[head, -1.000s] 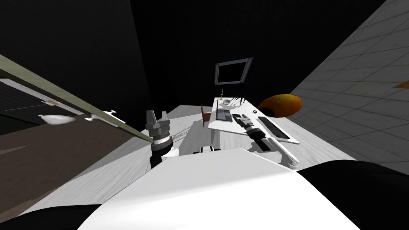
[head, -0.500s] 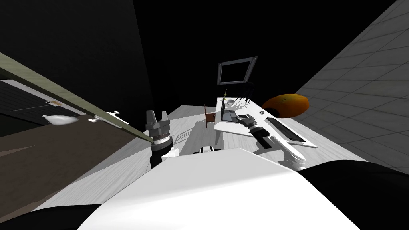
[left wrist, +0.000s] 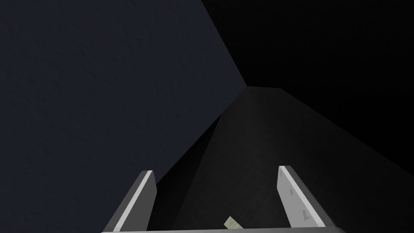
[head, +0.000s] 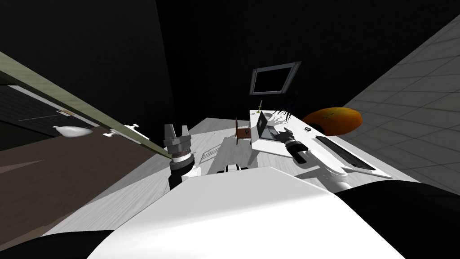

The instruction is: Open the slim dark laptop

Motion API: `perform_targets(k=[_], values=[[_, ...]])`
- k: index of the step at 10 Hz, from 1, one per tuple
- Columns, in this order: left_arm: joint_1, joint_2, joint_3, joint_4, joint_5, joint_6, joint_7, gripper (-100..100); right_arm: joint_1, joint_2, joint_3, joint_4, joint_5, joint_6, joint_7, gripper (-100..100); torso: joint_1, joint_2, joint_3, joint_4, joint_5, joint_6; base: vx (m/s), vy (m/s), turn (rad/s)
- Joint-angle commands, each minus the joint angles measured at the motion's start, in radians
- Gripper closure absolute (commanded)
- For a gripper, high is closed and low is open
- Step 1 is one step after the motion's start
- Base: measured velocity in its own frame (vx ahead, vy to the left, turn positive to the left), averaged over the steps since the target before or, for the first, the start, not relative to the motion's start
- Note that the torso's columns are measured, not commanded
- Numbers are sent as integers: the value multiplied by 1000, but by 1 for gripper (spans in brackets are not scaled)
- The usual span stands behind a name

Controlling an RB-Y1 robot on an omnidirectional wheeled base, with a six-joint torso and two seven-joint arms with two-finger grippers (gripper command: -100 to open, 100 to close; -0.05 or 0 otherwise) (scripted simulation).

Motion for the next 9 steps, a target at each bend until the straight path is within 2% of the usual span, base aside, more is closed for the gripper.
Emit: perform_targets(k=[1, 4, 9], values=[[0, 0, 0, 0, 0, 0, 0, 0, -13, -40, -5, 46, 50, 59, 53, -100, 2, 1, 1, 0, 0, 0, 79, 172, 73], [0, 0, 0, 0, 0, 0, 0, 0, -35, -83, -15, 115, 109, 118, 121, -100, 8, -3, -2, -1, 2, -1, 95, 195, 56], [0, 0, 0, 0, 0, 0, 0, 0, -66, -146, -31, 212, 198, 202, 217, -100, 3, -2, -1, 0, 1, 0, 94, 142, 46]])
